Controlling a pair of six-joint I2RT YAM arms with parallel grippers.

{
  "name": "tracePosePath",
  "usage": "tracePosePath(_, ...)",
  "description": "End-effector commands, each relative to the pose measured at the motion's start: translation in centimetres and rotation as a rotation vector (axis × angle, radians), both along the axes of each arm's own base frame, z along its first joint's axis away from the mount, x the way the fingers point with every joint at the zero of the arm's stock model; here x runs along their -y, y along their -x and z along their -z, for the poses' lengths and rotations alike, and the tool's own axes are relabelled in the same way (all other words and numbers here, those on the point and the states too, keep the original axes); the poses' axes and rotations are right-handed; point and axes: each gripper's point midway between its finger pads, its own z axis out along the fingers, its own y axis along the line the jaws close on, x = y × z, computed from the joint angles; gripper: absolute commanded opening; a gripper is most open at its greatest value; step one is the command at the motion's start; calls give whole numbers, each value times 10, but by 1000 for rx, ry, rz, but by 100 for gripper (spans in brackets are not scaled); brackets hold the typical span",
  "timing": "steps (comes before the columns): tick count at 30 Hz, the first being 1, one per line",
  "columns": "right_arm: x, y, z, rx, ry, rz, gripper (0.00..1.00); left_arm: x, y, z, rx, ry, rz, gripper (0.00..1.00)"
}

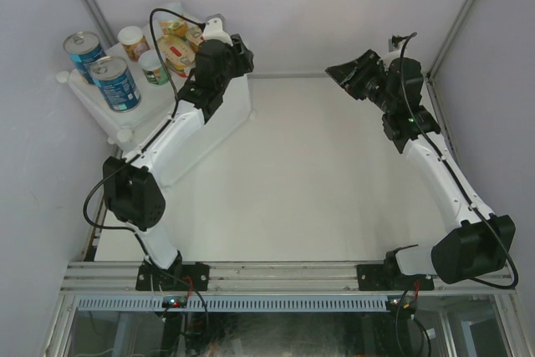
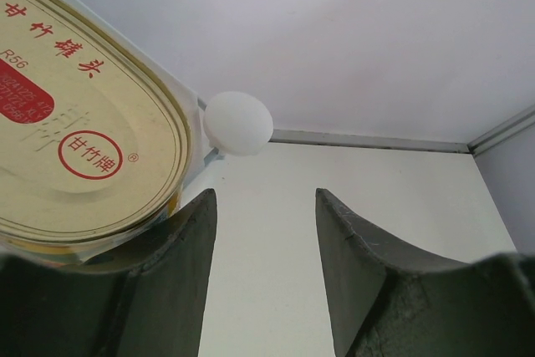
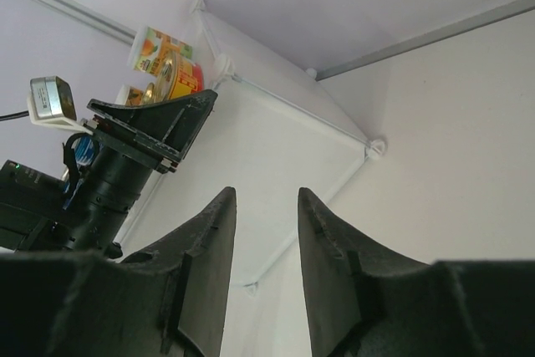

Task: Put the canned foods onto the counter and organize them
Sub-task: Place the canned food on the counter, then reset both arms

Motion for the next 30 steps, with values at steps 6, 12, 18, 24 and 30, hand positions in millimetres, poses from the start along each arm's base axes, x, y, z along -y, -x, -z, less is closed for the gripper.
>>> tracePosePath(6, 1, 5, -22, 75, 9, 13, 35, -14, -6, -38, 80, 59, -24, 56)
tracePosePath(12, 0, 9, -24, 78, 13, 11, 35, -18, -5, -39, 80, 65, -24, 56)
tracePosePath(18, 0, 13, -26, 80, 20, 12, 35, -5, 0, -43, 83, 70, 47, 57)
tracePosePath(24, 9, 19, -23, 77, 68, 34, 39, 24, 17, -64, 110, 40, 146, 62)
tracePosePath(30, 36, 23, 0, 29, 228, 88, 52, 69, 60, -65, 107, -7, 247, 66)
